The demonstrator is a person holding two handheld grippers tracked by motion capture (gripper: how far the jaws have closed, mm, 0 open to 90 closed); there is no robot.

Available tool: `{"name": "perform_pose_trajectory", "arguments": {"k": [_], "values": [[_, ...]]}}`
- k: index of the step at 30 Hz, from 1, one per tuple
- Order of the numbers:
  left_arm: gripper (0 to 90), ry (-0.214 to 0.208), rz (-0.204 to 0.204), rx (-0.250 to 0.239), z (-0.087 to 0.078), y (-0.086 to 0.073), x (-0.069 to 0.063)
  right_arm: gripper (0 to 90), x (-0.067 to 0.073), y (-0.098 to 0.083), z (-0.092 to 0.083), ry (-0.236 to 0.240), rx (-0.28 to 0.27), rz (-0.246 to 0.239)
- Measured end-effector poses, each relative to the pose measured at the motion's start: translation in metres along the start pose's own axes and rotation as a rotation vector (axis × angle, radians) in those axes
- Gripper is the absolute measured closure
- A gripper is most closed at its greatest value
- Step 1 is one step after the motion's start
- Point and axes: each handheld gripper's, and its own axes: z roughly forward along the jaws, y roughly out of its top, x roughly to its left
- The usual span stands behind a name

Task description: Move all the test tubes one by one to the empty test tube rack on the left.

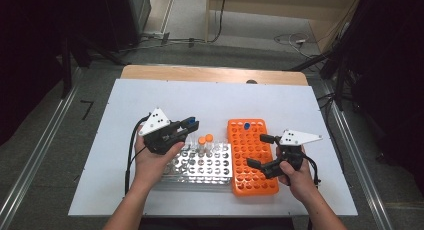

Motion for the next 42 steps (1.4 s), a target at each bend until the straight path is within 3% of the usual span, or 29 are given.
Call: {"name": "perform_pose_trajectory", "arguments": {"k": [7,16,22,31,42], "values": [[76.9,0.008,0.023,0.027,0.002,-0.004,-0.004,0.0,-0.002,-0.001,0.000,-0.013,0.002,0.006],[76.9,0.007,0.017,0.035,0.003,-0.009,-0.006,0.0,-0.004,-0.003,0.001,-0.020,0.002,0.006],[76.9,0.016,0.041,0.043,0.004,-0.014,-0.008,0.0,-0.005,-0.003,0.001,-0.022,0.002,0.006],[77.0,0.026,0.073,0.022,0.001,-0.016,-0.011,0.0,-0.006,-0.004,0.001,-0.025,0.006,0.002],[77.0,0.015,0.059,-0.001,0.000,-0.021,-0.011,0.0,-0.007,-0.005,0.002,-0.028,0.008,-0.001]]}}
